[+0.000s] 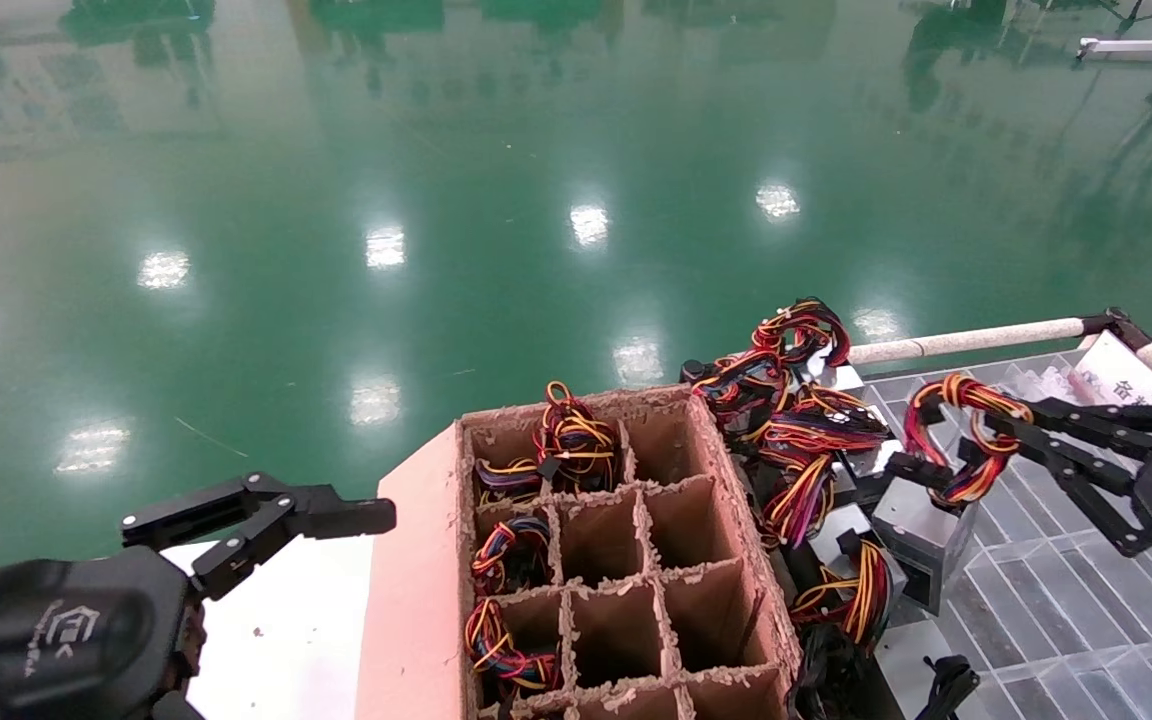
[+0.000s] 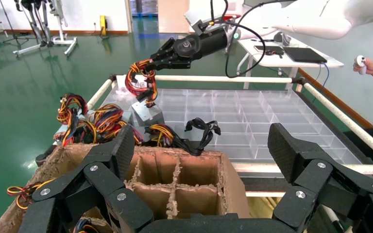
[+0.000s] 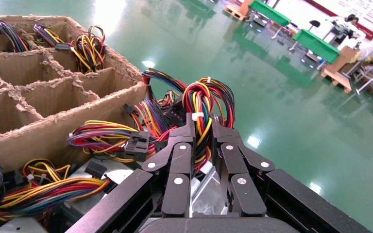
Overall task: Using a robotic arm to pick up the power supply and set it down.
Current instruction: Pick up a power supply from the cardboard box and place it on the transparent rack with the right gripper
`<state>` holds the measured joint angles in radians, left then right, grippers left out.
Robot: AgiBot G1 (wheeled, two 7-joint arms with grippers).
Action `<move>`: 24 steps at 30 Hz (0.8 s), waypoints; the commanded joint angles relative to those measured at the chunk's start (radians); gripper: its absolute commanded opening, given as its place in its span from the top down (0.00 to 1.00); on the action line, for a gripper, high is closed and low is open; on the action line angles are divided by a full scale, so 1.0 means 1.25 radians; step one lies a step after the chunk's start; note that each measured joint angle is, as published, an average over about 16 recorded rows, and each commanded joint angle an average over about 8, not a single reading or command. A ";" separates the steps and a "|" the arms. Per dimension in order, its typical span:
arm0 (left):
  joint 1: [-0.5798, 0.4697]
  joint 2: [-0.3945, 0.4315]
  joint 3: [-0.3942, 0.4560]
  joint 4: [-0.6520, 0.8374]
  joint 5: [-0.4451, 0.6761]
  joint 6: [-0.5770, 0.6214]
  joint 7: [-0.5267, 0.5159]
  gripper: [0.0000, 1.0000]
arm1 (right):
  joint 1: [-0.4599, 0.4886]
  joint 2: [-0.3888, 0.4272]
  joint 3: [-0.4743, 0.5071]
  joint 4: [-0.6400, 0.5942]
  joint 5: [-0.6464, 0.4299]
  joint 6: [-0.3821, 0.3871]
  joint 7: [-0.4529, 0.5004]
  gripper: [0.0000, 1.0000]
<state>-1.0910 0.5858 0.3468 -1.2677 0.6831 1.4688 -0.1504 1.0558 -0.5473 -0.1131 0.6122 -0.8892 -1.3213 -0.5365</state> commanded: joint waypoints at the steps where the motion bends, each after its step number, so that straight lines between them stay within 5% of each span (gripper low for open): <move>1: 0.000 0.000 0.000 0.000 0.000 0.000 0.000 0.00 | -0.016 0.004 0.007 0.006 0.010 0.005 0.004 1.00; 24: 0.000 0.000 0.000 0.000 0.000 0.000 0.000 0.00 | -0.222 0.059 0.097 0.070 0.115 0.041 0.006 1.00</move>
<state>-1.0911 0.5856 0.3471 -1.2677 0.6829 1.4686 -0.1503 0.7787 -0.4722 0.0077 0.6985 -0.7453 -1.2743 -0.5301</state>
